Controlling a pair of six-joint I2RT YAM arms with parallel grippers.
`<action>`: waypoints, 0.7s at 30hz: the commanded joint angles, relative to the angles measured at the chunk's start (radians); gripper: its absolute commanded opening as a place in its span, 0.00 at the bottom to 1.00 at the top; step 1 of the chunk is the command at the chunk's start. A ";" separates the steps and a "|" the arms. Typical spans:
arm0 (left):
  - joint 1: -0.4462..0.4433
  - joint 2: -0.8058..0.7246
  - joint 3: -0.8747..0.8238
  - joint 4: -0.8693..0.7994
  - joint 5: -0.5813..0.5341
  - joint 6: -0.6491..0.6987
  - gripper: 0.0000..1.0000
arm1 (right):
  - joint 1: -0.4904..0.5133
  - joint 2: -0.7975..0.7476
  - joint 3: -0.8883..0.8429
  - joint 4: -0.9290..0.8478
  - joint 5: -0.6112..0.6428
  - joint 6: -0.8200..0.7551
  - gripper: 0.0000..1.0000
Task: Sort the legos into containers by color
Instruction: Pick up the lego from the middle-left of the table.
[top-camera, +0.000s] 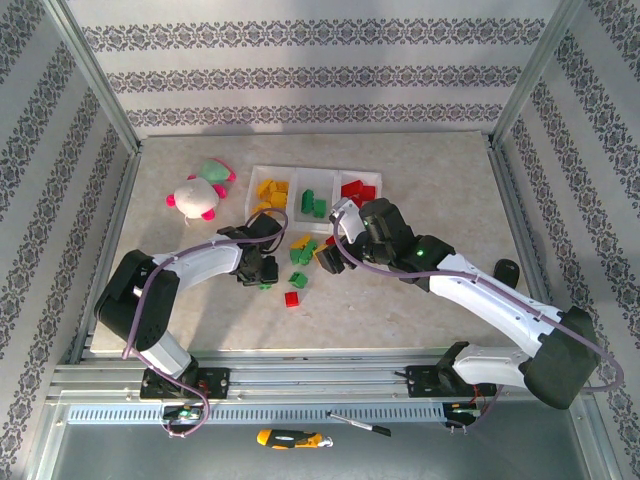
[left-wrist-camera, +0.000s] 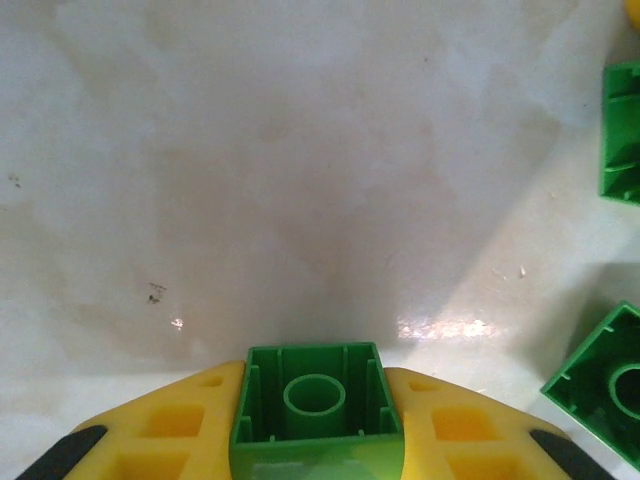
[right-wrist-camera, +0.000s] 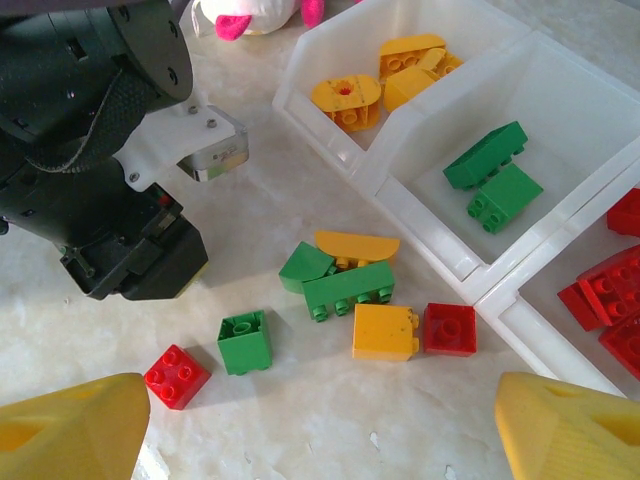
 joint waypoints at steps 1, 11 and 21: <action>0.003 -0.034 0.055 -0.062 -0.025 0.032 0.27 | 0.014 -0.028 -0.007 -0.001 -0.003 -0.017 0.89; 0.003 0.056 0.351 0.000 -0.120 0.167 0.27 | 0.015 -0.085 -0.035 0.051 0.045 -0.008 0.90; 0.004 0.418 0.839 -0.010 -0.115 0.295 0.27 | 0.013 -0.125 -0.071 0.060 0.104 -0.006 0.90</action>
